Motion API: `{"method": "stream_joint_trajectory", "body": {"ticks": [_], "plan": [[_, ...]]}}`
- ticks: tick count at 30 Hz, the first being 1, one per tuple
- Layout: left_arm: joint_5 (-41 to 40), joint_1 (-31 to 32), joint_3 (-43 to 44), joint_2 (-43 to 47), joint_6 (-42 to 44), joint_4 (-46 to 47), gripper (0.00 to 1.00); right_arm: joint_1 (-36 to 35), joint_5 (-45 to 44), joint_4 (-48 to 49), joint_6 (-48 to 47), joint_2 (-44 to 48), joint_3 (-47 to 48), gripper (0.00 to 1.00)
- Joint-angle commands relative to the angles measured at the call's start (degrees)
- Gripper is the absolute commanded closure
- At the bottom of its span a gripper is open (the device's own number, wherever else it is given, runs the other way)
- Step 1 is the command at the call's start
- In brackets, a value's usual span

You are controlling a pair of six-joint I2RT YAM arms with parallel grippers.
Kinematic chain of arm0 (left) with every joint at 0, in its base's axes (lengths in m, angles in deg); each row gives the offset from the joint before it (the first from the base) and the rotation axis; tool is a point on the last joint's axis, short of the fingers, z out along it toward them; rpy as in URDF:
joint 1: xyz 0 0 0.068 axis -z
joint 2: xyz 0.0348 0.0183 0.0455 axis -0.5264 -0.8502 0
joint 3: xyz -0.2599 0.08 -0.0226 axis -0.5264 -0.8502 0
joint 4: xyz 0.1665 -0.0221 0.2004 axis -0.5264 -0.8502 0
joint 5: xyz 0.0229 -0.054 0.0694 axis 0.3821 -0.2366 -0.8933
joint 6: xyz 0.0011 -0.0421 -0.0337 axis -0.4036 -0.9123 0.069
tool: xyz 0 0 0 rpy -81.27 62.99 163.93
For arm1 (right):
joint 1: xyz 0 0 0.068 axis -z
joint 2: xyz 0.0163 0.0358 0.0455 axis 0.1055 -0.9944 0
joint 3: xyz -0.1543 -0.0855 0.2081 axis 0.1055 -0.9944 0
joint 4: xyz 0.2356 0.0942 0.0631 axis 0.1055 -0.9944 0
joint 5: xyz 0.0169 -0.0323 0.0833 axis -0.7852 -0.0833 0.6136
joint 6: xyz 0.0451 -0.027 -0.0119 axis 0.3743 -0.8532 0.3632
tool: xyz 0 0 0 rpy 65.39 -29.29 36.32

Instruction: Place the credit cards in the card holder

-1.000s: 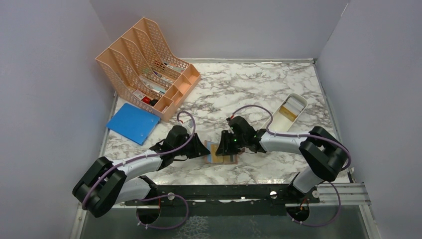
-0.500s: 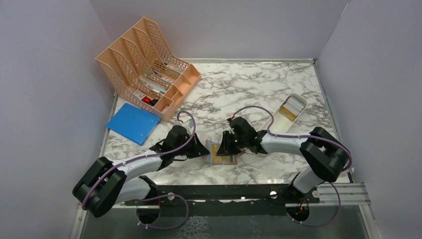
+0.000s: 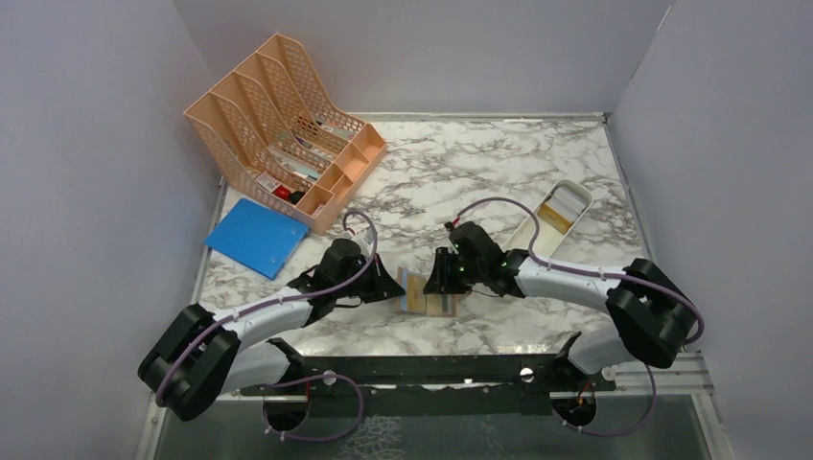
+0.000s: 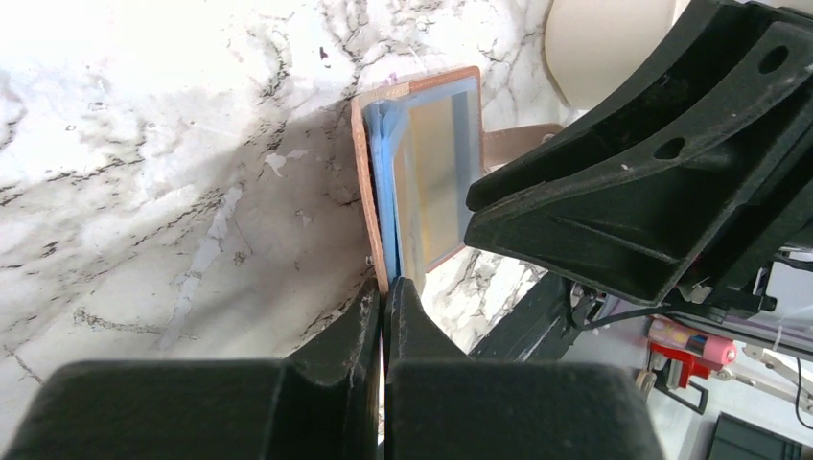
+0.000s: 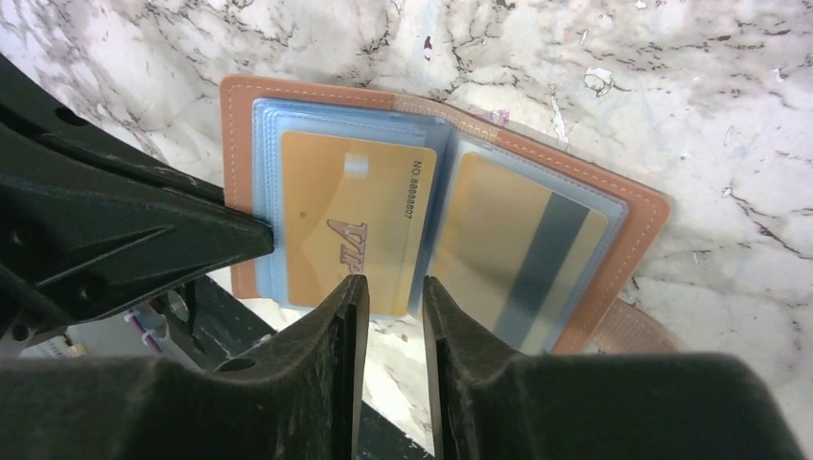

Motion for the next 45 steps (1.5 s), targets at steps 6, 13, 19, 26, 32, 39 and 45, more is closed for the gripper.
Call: {"method": "stream_joint_trajectory", "body": {"ticks": [6, 13, 19, 26, 32, 39, 45], "plan": [[2.08, 0.25, 3.39, 1.62, 1.62, -0.06, 0.93, -0.55, -2.15, 0.55, -2.55, -2.8, 1.98, 0.76], [2.84, 0.28, 3.87, -1.24, 2.01, 0.89, 0.78, -0.55, -2.5, 2.86, -2.92, -5.85, 1.55, 0.75], [3.86, 0.25, 4.2, -2.19, 2.01, 2.0, 0.86, -0.55, -2.28, 4.51, -2.8, -7.21, 0.22, 0.75], [5.83, 0.25, 3.46, -0.78, 1.4, 5.06, 0.88, -0.55, -1.86, 5.85, -2.41, -8.56, -0.61, 0.75], [7.71, 0.25, 2.41, -0.3, 0.97, 7.58, 0.89, -0.59, -1.36, 6.55, -2.14, -9.33, -0.73, 0.75], [10.0, 0.26, 1.37, -0.88, -0.23, 11.61, 0.94, -0.55, -0.89, 7.09, -1.86, -9.45, -0.9, 0.75], [11.52, 0.25, 0.6, -0.53, -1.12, 14.68, 0.98, -0.54, 0.03, 8.01, -1.56, -9.7, -1.33, 0.75]]}}
